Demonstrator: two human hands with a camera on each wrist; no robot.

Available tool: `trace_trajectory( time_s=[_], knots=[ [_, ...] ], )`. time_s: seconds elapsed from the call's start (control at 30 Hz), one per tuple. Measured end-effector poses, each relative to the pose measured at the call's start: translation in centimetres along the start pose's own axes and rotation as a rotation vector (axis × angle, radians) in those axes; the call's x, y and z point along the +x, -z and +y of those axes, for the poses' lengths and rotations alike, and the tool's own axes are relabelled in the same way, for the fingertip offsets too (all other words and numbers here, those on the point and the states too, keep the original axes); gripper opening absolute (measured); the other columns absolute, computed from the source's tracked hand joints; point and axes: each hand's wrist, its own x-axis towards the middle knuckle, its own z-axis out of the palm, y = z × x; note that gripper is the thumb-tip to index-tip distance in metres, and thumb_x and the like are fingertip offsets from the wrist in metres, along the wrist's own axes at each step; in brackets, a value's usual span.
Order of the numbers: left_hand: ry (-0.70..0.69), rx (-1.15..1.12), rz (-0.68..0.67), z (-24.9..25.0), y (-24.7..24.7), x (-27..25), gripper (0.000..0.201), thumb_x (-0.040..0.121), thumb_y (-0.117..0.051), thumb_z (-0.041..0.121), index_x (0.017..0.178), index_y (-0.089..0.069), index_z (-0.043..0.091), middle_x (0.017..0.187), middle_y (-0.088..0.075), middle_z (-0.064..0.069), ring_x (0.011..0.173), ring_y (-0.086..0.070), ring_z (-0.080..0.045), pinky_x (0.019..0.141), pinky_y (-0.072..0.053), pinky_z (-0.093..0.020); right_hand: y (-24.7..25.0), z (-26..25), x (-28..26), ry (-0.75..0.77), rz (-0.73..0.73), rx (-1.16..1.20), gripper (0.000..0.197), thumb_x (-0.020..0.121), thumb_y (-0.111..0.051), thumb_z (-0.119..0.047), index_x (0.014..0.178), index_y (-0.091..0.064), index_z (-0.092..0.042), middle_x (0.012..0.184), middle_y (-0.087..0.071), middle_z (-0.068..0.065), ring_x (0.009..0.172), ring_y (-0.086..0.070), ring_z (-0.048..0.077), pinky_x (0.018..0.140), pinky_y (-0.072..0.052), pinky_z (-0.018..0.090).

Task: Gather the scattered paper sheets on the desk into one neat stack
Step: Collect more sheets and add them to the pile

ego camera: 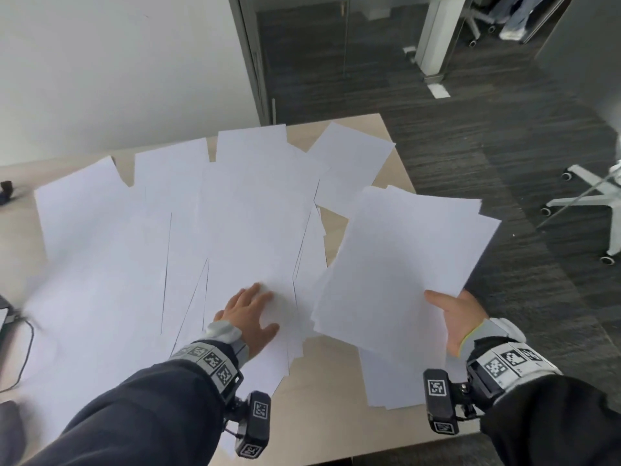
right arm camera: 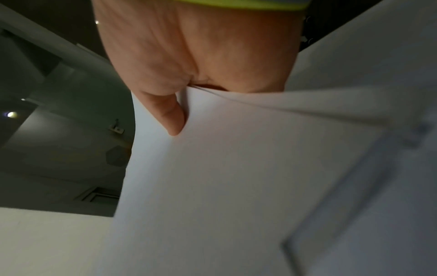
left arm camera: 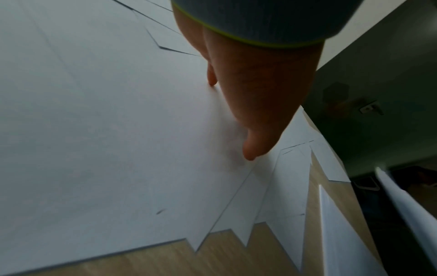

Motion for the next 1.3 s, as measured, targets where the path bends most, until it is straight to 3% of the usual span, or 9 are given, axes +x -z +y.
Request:
trace_trajectory(
  time_s=[0.07, 0.17, 0.33, 0.43, 0.53, 0.7, 1.07, 1.2, 1.3],
  knots=[
    [0.008, 0.001, 0.011, 0.3, 0.7, 0.2, 0.063, 0.091, -0.054, 0.055, 0.150, -0.032, 0.043, 0.165, -0.017, 0.015, 0.150, -0.023, -0.018, 0.117, -0.031, -0.046, -0.9, 0.0, 0.7, -0.023, -0.020, -0.041, 0.020, 0.086, -0.068, -0.003, 0.101, -0.073, -0.014, 0.103, -0.073, 0.015, 0.096, -0.068, 0.038, 0.094, -0.051, 0.056],
    [0.028, -0.043, 0.041, 0.0, 2.3, 1.4, 0.049, 0.092, -0.053, 0.054, 0.139, -0.048, 0.042, 0.153, -0.036, 0.014, 0.136, -0.040, -0.015, 0.110, -0.037, -0.041, -2.8, 0.1, 1.6, -0.023, -0.044, -0.163, 0.019, 0.089, -0.064, 0.001, 0.104, -0.068, -0.008, 0.107, -0.070, 0.017, 0.092, -0.065, 0.034, 0.095, -0.050, 0.048],
    [0.040, -0.120, 0.144, -0.7, 4.9, 5.1, 0.045, 0.091, -0.059, 0.052, 0.133, -0.054, 0.037, 0.150, -0.040, 0.009, 0.134, -0.042, -0.017, 0.108, -0.038, -0.041, -3.3, 0.4, 1.1, -0.027, 0.035, -0.244, 0.019, 0.092, -0.060, -0.004, 0.108, -0.065, -0.013, 0.087, -0.068, 0.002, 0.086, -0.064, 0.030, 0.093, -0.050, 0.043],
    [0.059, -0.119, 0.166, -0.5, 6.1, 8.0, 0.071, 0.085, -0.062, 0.064, 0.147, -0.039, 0.037, 0.165, -0.020, 0.005, 0.151, -0.020, -0.022, 0.117, -0.028, -0.049, -2.9, -0.2, 0.8, -0.017, 0.058, -0.190, 0.016, 0.093, -0.061, -0.006, 0.102, -0.065, -0.018, 0.090, -0.069, -0.001, 0.092, -0.065, 0.031, 0.095, -0.050, 0.045],
    [0.092, -0.036, 0.077, -0.1, 6.9, 10.5, 0.107, 0.075, -0.057, 0.082, 0.158, -0.008, 0.037, 0.169, 0.009, 0.005, 0.156, 0.006, -0.024, 0.122, -0.014, -0.052, -3.2, -0.8, 1.4, -0.023, 0.074, -0.166, 0.017, 0.092, -0.063, -0.005, 0.103, -0.065, -0.017, 0.098, -0.071, 0.006, 0.095, -0.065, 0.032, 0.096, -0.050, 0.047],
    [0.116, 0.064, -0.052, -0.3, 6.6, 12.9, 0.134, 0.056, -0.055, 0.096, 0.156, 0.016, 0.040, 0.165, 0.026, 0.005, 0.154, 0.018, -0.025, 0.124, -0.009, -0.054, -4.9, -1.5, 2.4, -0.032, 0.079, -0.159, 0.018, 0.090, -0.064, -0.005, 0.091, -0.070, -0.022, 0.094, -0.074, 0.005, 0.094, -0.068, 0.034, 0.096, -0.051, 0.054],
    [0.047, -0.103, 0.090, -3.4, 7.3, 13.6, 0.081, 0.080, -0.059, 0.074, 0.149, -0.033, 0.041, 0.164, -0.020, 0.018, 0.151, -0.018, -0.018, 0.118, -0.027, -0.049, -6.9, -2.8, 4.1, -0.072, 0.092, -0.090, 0.021, 0.089, -0.063, -0.001, 0.088, -0.070, -0.021, 0.089, -0.073, 0.002, 0.088, -0.067, 0.031, 0.097, -0.050, 0.055],
    [0.077, -0.399, 0.230, -3.5, 7.9, 13.5, 0.066, 0.084, -0.062, 0.065, 0.138, -0.058, 0.027, 0.146, -0.055, 0.006, 0.133, -0.048, -0.020, 0.110, -0.039, -0.041, -7.8, -2.8, 4.4, -0.073, 0.059, -0.052, 0.022, 0.091, -0.062, 0.000, 0.089, -0.069, -0.021, 0.090, -0.071, 0.003, 0.085, -0.066, 0.029, 0.097, -0.050, 0.055],
    [0.023, -0.498, 0.235, -1.6, 8.3, 12.3, 0.068, 0.089, -0.067, 0.054, 0.144, -0.054, 0.018, 0.149, -0.053, 0.001, 0.137, -0.048, -0.020, 0.116, -0.035, -0.037, -8.6, -2.9, 4.4, -0.075, 0.047, -0.059, 0.022, 0.090, -0.063, 0.000, 0.092, -0.069, -0.021, 0.093, -0.071, 0.004, 0.089, -0.066, 0.032, 0.097, -0.049, 0.058]
  ],
)
